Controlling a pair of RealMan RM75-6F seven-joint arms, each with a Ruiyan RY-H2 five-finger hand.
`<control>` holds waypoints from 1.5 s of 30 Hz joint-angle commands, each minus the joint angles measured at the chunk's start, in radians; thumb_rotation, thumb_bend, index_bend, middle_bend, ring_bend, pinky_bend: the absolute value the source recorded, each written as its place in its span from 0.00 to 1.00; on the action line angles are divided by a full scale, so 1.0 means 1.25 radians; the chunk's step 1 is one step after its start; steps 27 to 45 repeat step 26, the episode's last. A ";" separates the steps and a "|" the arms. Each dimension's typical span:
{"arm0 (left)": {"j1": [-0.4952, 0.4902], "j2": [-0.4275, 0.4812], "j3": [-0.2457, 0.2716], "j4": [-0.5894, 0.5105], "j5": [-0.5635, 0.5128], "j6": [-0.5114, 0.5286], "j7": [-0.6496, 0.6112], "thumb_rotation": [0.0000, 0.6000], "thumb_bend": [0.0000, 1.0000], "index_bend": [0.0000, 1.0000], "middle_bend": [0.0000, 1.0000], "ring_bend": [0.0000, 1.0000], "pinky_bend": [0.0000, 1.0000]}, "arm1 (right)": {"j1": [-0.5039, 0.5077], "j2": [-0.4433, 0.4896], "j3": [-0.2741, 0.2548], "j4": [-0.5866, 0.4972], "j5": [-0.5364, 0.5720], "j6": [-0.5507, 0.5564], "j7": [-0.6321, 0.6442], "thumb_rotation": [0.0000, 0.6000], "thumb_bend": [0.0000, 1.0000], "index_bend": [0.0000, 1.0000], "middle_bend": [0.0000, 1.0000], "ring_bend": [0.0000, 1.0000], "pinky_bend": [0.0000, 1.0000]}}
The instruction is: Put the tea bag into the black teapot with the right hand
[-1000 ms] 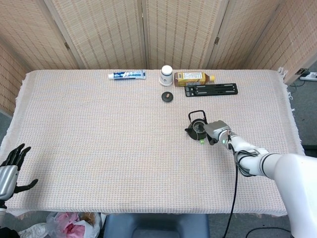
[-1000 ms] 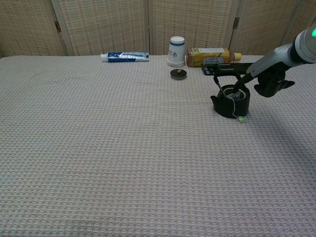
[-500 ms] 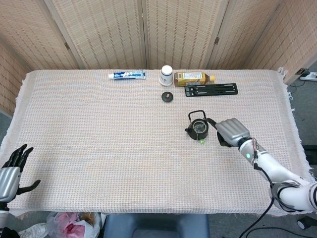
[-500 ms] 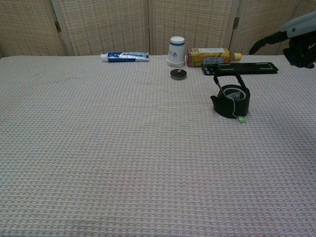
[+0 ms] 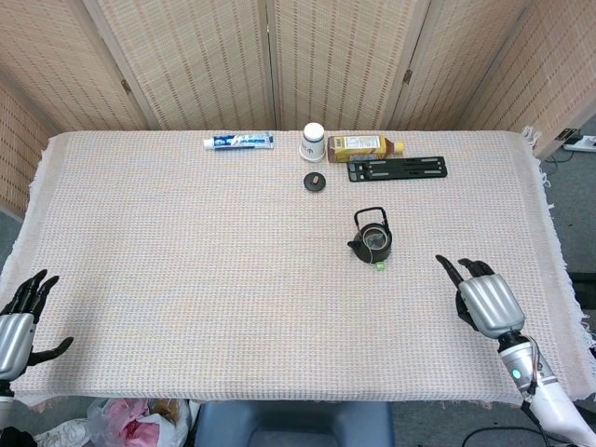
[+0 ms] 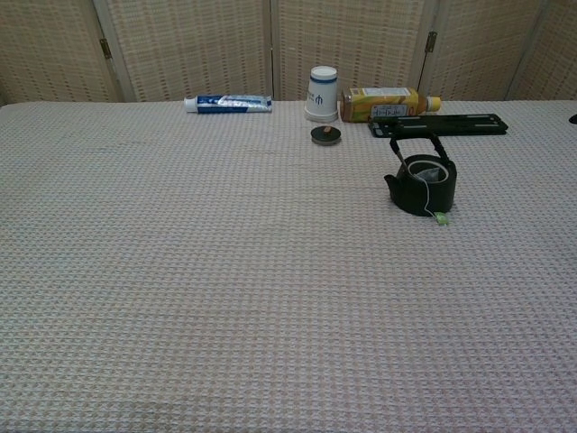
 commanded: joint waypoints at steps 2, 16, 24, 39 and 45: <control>0.000 -0.004 -0.001 0.002 -0.001 0.001 0.007 1.00 0.24 0.00 0.00 0.01 0.29 | -0.074 -0.044 0.043 0.080 -0.052 0.038 0.035 1.00 0.40 0.00 0.06 0.10 0.16; 0.016 -0.014 0.012 -0.005 0.057 0.056 0.029 1.00 0.24 0.00 0.00 0.01 0.29 | -0.161 -0.021 0.106 0.099 -0.095 0.010 0.074 1.00 0.29 0.00 0.00 0.01 0.06; 0.029 -0.013 0.025 0.000 0.072 0.070 0.040 1.00 0.24 0.00 0.00 0.01 0.29 | -0.211 -0.009 0.128 0.073 -0.147 0.036 0.053 1.00 0.29 0.00 0.00 0.00 0.04; 0.029 -0.014 0.026 -0.003 0.073 0.070 0.046 1.00 0.24 0.00 0.00 0.01 0.29 | -0.215 -0.009 0.135 0.072 -0.157 0.033 0.049 1.00 0.29 0.00 0.00 0.00 0.04; 0.029 -0.014 0.026 -0.003 0.073 0.070 0.046 1.00 0.24 0.00 0.00 0.01 0.29 | -0.215 -0.009 0.135 0.072 -0.157 0.033 0.049 1.00 0.29 0.00 0.00 0.00 0.04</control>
